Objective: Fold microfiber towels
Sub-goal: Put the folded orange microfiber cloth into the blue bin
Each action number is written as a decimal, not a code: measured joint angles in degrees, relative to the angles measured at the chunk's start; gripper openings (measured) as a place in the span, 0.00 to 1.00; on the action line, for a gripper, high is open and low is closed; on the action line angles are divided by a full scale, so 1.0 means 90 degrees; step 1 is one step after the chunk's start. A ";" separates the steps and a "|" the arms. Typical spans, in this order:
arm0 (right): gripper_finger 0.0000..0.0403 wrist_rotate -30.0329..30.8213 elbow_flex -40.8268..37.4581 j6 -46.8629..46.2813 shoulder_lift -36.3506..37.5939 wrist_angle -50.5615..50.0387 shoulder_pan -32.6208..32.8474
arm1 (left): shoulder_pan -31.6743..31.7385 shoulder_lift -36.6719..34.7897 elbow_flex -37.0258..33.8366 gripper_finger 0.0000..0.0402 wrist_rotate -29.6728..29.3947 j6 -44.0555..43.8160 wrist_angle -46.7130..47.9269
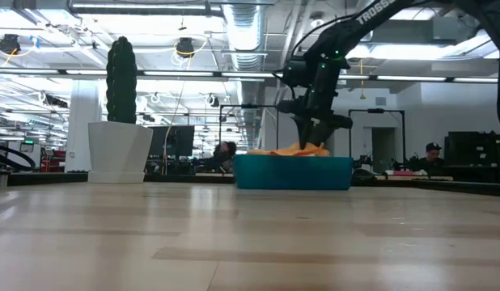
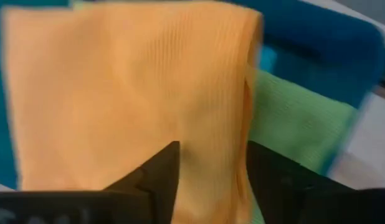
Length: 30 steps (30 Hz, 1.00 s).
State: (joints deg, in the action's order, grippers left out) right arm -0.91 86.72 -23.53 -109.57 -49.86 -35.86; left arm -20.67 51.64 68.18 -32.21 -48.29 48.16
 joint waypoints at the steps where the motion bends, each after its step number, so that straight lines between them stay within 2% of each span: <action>1: 0.52 0.0084 0.0000 0.0020 0.0020 -0.0139 -0.0018 | 0.0000 0.0000 0.0000 0.44 0.0000 0.0002 0.0000; 5: 0.57 0.0423 -0.0012 0.0192 0.0236 -0.0507 -0.0031 | 0.0000 0.0000 0.0000 0.44 0.0000 0.0001 0.0001; 8: 0.57 0.0597 -0.0002 0.0343 0.0701 -0.0226 -0.0015 | 0.0000 0.0002 0.0000 0.44 -0.0007 0.0002 0.0007; 10: 0.57 0.0460 -0.0027 0.0712 0.1033 0.0424 0.0056 | 0.0000 0.0011 0.0000 0.44 -0.0042 -0.0062 0.0002; 12: 0.54 -0.0002 -0.0300 0.1101 0.1455 0.1315 0.0132 | 0.0000 0.0017 -0.0001 0.44 -0.0161 -0.0208 0.0004; 16: 0.48 -0.0705 -0.1639 0.1276 0.2212 0.3787 0.0334 | 0.0002 0.0015 -0.0002 0.44 -0.0336 -0.0275 0.0000; 21: 0.39 -0.0716 -0.3690 0.1093 0.2529 0.6150 0.0476 | 0.0002 0.0015 -0.0002 0.44 -0.0751 -0.0280 -0.0004; 25: 0.31 -0.0478 -0.4759 0.0843 0.2233 0.7182 0.0349 | 0.0005 0.0015 -0.0002 0.44 -0.1120 -0.0285 -0.0002; 30: 0.24 -0.0389 -0.5015 0.0813 0.1839 0.7166 0.0082 | 0.0013 0.0015 -0.0002 0.44 -0.1348 -0.0369 -0.0002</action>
State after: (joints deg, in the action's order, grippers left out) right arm -4.41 41.58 -16.22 -93.02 14.63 -35.13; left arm -20.55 51.77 68.16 -44.34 -51.61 48.14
